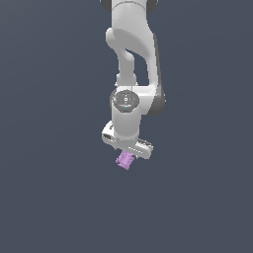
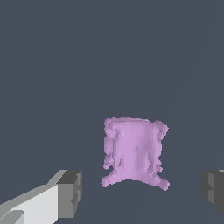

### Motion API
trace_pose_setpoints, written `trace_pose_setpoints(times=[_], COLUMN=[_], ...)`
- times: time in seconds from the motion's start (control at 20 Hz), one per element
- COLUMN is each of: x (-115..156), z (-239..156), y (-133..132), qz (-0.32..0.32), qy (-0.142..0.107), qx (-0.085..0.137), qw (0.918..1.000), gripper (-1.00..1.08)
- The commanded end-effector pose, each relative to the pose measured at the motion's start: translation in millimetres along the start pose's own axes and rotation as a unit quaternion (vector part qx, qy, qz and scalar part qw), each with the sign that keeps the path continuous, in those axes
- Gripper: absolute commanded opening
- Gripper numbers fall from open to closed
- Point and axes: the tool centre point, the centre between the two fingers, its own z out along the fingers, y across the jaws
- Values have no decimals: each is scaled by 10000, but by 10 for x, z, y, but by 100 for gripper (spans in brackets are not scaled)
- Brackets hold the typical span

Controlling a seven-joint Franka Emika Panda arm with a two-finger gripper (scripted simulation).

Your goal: Pick up the object and move it to a goal position.

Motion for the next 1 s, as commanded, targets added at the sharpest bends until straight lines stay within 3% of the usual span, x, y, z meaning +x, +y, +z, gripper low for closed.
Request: trace_pose_setpoints(times=[0.0,0.45,0.95], x=[20,26,16], z=[73,158,603], y=[22,40,48], qz=[147,226,248], qy=[-13,-27,-25], qx=[-20,-35,-36], qw=[9999,9997,9997], gripper=[100,100,100])
